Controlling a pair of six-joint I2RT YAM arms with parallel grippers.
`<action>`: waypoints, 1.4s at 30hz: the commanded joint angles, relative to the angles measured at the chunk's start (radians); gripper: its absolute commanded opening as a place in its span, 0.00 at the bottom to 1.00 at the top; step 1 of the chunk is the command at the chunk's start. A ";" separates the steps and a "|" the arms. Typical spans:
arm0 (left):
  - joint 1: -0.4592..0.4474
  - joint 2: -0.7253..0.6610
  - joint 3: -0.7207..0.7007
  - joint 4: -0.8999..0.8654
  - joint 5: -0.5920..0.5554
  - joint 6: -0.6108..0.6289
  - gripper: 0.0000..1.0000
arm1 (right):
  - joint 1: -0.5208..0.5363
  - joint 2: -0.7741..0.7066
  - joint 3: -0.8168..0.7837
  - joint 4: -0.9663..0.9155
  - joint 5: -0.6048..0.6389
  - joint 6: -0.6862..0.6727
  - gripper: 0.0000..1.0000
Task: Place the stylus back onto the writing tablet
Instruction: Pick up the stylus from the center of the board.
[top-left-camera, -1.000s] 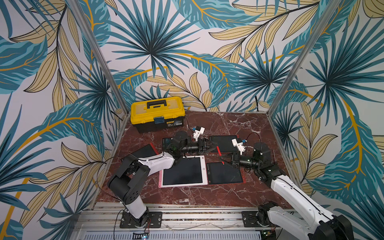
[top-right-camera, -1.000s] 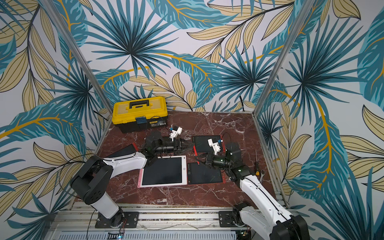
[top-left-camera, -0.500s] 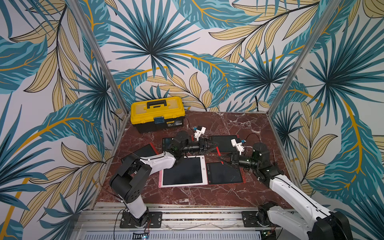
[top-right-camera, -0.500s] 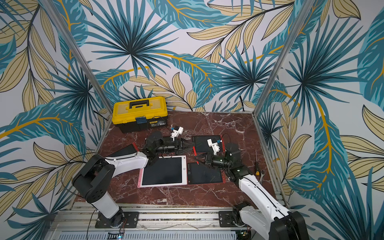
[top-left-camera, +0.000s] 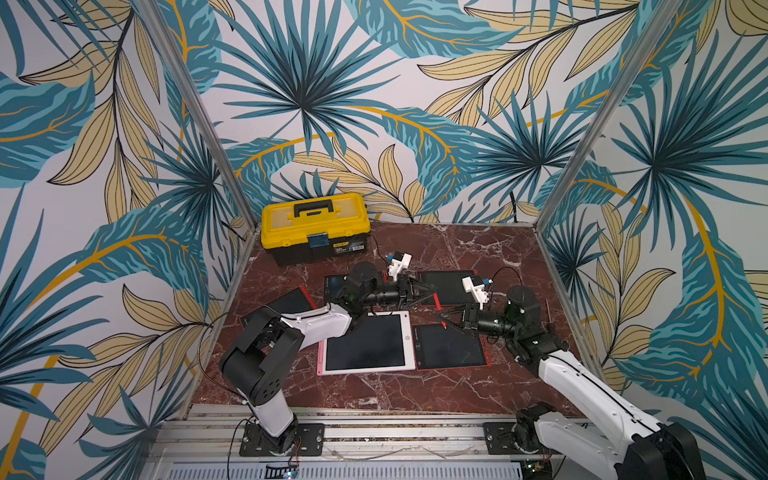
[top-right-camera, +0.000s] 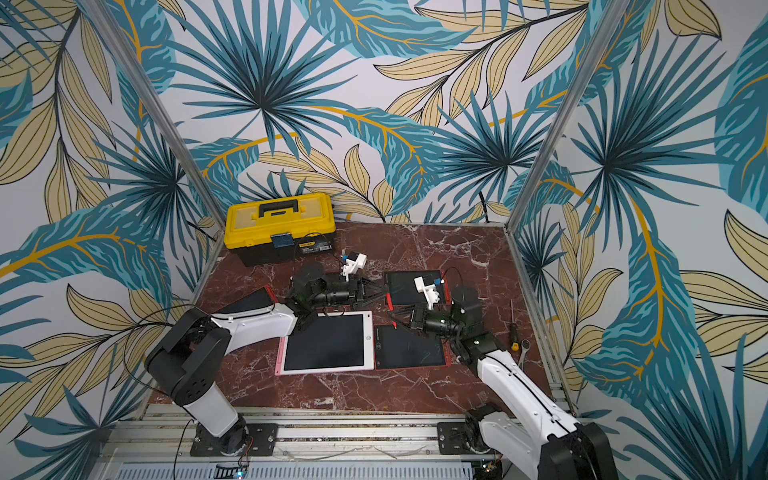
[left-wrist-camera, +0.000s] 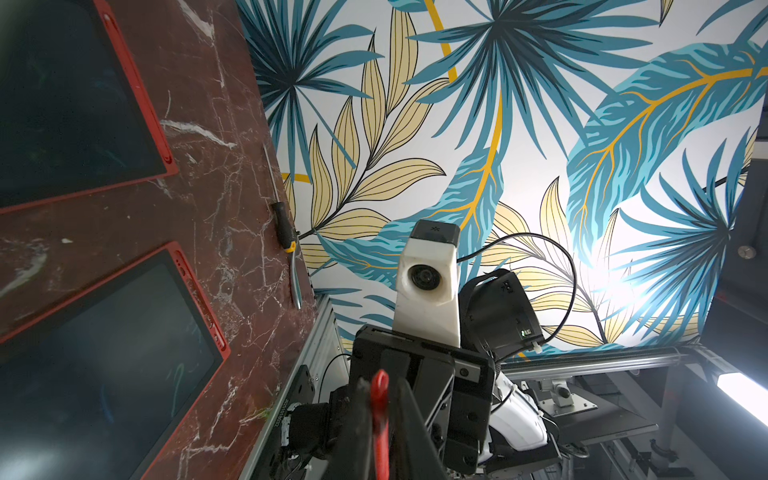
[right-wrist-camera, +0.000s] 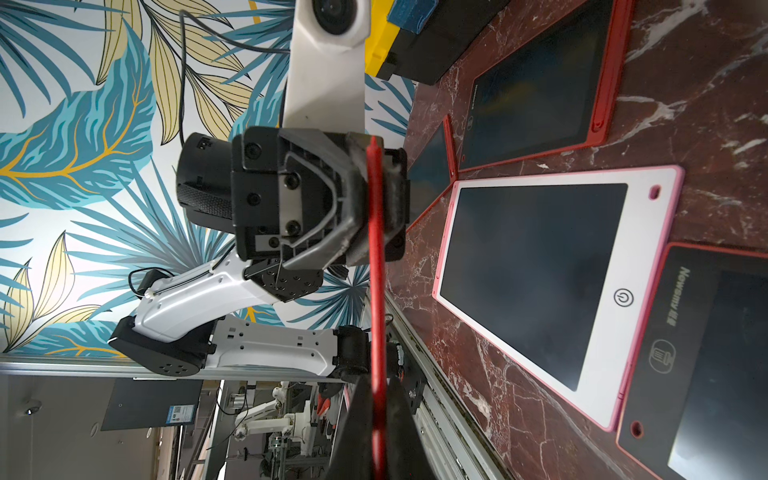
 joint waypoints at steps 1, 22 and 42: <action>-0.007 -0.002 0.030 0.068 0.011 0.007 0.10 | -0.003 -0.003 -0.034 -0.025 -0.006 0.014 0.02; -0.010 0.024 0.023 0.068 0.007 0.020 0.00 | -0.004 -0.073 0.014 -0.166 0.063 -0.058 0.44; 0.000 0.069 0.045 -0.040 -0.034 0.072 0.00 | -0.002 -0.228 0.471 -1.194 0.619 -0.454 0.61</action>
